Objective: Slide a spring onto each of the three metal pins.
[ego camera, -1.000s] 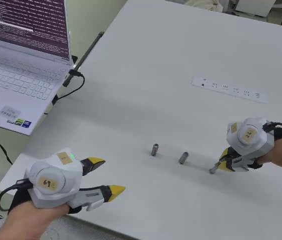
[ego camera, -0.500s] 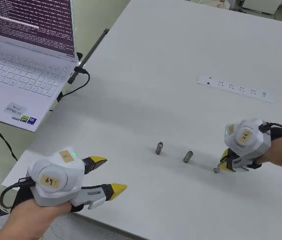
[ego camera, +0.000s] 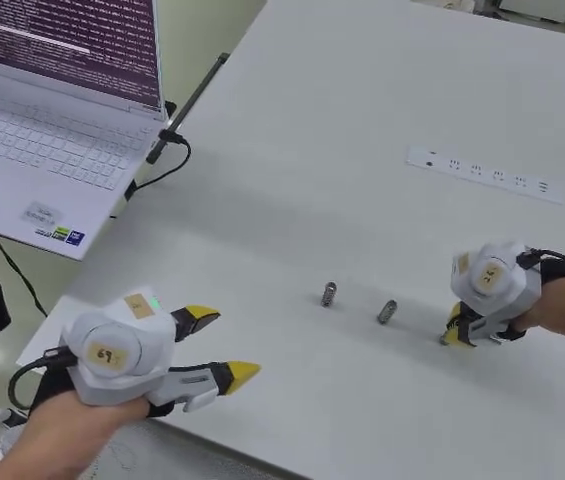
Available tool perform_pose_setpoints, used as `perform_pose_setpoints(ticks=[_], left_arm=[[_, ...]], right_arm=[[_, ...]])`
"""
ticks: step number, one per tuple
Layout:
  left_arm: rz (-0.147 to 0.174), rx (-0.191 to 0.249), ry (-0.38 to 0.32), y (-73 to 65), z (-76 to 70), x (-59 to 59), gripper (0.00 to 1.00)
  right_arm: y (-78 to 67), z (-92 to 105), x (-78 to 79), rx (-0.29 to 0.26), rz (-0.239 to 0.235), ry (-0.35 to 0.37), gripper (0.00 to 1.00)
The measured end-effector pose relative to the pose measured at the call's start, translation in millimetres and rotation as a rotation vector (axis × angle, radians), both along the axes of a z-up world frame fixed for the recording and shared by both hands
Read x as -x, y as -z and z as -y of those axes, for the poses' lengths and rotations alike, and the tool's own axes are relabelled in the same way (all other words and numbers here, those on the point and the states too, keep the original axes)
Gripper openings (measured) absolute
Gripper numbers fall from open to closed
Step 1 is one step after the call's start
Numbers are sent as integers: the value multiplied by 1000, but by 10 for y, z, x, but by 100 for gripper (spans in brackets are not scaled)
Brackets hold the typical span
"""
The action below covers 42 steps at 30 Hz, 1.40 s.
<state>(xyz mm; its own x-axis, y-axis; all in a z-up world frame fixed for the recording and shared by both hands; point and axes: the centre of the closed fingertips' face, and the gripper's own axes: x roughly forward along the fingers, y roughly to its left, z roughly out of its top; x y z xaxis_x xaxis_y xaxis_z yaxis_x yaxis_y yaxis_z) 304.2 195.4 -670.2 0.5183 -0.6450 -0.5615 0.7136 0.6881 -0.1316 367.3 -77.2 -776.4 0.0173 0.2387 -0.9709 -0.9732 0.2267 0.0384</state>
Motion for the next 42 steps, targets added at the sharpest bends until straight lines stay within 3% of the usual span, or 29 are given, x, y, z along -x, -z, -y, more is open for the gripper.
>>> perform_pose_setpoints(ticks=[12, 25, 39, 42], left_arm=[[3, 1, 6, -14, 32, -27, 44], [19, 8, 36, -68, 136, -25, 44], [38, 7, 43, -118, 103, 19, 44], [41, 9, 40, -127, 97, 23, 44]], right_arm=[[-2, 26, -8, 1, 7, 11, 12], [-231, 102, 20, -4, 71, 26, 19], [-426, 181, -5, -56, 141, 124, 25], [-454, 178, 25, -89, 148, 169, 25]])
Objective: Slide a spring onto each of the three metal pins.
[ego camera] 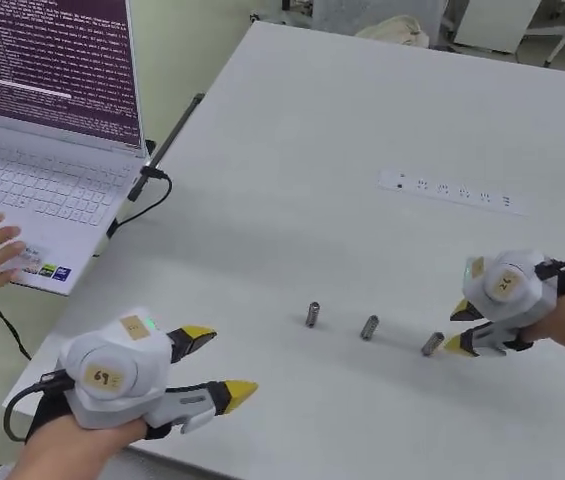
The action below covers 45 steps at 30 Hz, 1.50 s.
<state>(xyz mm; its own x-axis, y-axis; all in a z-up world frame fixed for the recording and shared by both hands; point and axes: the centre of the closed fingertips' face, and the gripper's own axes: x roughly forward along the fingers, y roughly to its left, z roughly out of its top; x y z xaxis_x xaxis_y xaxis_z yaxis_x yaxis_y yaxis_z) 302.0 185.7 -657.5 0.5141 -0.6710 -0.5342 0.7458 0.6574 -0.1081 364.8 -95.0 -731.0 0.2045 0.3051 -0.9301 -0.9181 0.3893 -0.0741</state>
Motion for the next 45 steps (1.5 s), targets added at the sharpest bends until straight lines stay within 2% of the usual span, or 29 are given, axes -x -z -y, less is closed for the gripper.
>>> perform_pose_setpoints(ticks=[4, 9, 12, 19, 25, 33, 45], left_arm=[[2, 3, 1, -4, 8, -3, 44], [0, 2, 3, -4, 27, -6, 44], [-3, -2, 7, 16, 27, 4, 44], [-10, -9, 23, 32, 46, 38, 44], [-14, -9, 31, 40, 80, 44, 44], [-17, -9, 45, 71, 146, 61, 44], [-23, -10, 72, 101, 215, 111, 44]], right_arm=[[0, 10, 66, -16, 3, 31, 25], [-39, -14, 119, -100, 48, 133, 25], [-44, -19, 188, -146, 55, 180, 25], [16, 61, 372, -179, 49, 248, 26], [-16, 62, 488, -255, 62, 338, 27], [-81, -73, 662, -334, 103, 364, 32], [-103, -152, 948, -446, 121, 496, 38]])
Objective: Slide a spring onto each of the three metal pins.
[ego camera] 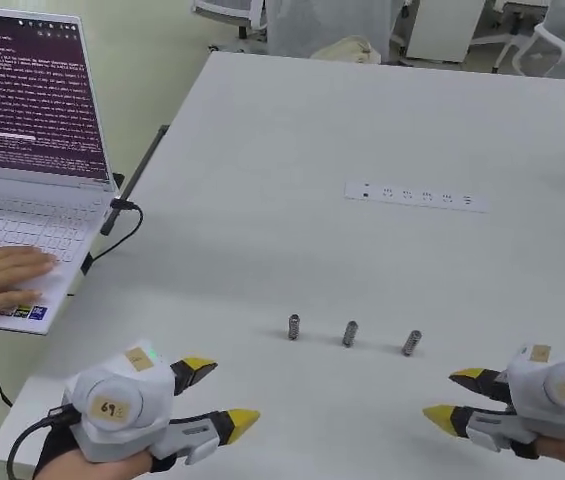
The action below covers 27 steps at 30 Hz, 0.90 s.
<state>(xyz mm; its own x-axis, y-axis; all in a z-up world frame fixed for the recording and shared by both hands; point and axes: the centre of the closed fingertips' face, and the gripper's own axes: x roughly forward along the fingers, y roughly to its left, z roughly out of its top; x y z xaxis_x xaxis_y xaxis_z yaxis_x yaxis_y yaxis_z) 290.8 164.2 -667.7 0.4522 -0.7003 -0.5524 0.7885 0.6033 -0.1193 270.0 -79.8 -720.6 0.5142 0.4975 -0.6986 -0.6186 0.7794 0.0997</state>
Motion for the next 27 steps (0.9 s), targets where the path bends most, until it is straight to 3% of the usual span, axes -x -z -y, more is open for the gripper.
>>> perform_pose_setpoints(ticks=[14, 27], left_arm=[[0, 1, 28, -3, 70, 17, 44], [-10, 1, 34, 44, 83, 71, 46]], right_arm=[[31, 39, 322, -65, -12, 113, 47], [88, 11, 452, -77, -34, 130, 53]])
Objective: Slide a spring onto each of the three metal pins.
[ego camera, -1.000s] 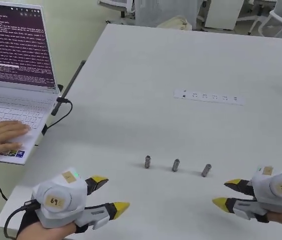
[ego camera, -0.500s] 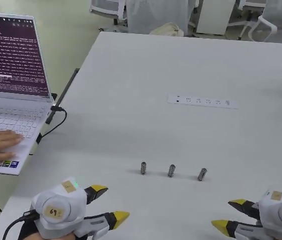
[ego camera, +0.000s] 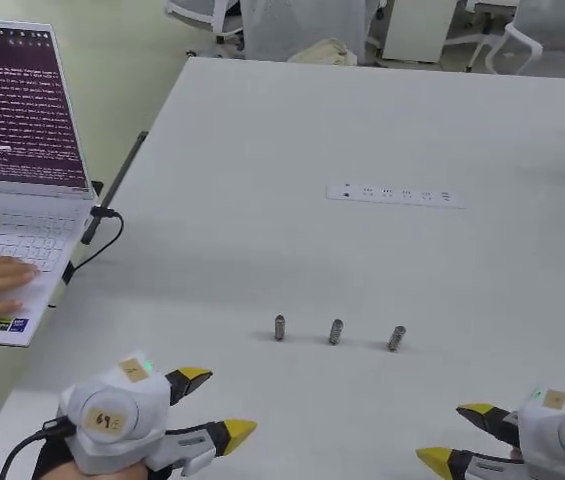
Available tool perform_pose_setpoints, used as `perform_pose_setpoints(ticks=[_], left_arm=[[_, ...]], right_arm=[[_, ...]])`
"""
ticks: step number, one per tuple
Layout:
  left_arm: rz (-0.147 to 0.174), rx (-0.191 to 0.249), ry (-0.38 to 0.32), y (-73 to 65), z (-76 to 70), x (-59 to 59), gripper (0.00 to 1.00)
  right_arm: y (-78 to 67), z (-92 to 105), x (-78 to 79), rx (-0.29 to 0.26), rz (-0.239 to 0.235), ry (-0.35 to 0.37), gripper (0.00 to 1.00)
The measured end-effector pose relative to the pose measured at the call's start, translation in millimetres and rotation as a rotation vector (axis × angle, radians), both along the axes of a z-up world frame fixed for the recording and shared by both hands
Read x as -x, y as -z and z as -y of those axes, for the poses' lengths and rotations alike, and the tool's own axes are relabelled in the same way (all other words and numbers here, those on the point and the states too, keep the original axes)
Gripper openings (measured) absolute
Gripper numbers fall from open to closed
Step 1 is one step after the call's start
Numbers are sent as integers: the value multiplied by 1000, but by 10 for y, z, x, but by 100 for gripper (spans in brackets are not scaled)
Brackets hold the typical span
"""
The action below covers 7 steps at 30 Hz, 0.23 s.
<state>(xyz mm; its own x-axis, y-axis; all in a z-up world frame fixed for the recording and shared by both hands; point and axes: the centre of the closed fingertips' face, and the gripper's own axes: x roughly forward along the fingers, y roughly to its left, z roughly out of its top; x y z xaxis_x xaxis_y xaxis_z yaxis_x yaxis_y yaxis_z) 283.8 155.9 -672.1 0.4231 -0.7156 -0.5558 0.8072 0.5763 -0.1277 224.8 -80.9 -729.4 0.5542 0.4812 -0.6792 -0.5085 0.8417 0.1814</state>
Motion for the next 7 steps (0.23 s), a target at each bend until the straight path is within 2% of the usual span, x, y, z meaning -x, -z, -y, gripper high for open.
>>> perform_pose_setpoints(ticks=[7], left_arm=[[-1, 1, -4, -1, -4, 17, 47]], right_arm=[[7, -26, 17, -2, -5, -7, 54]])
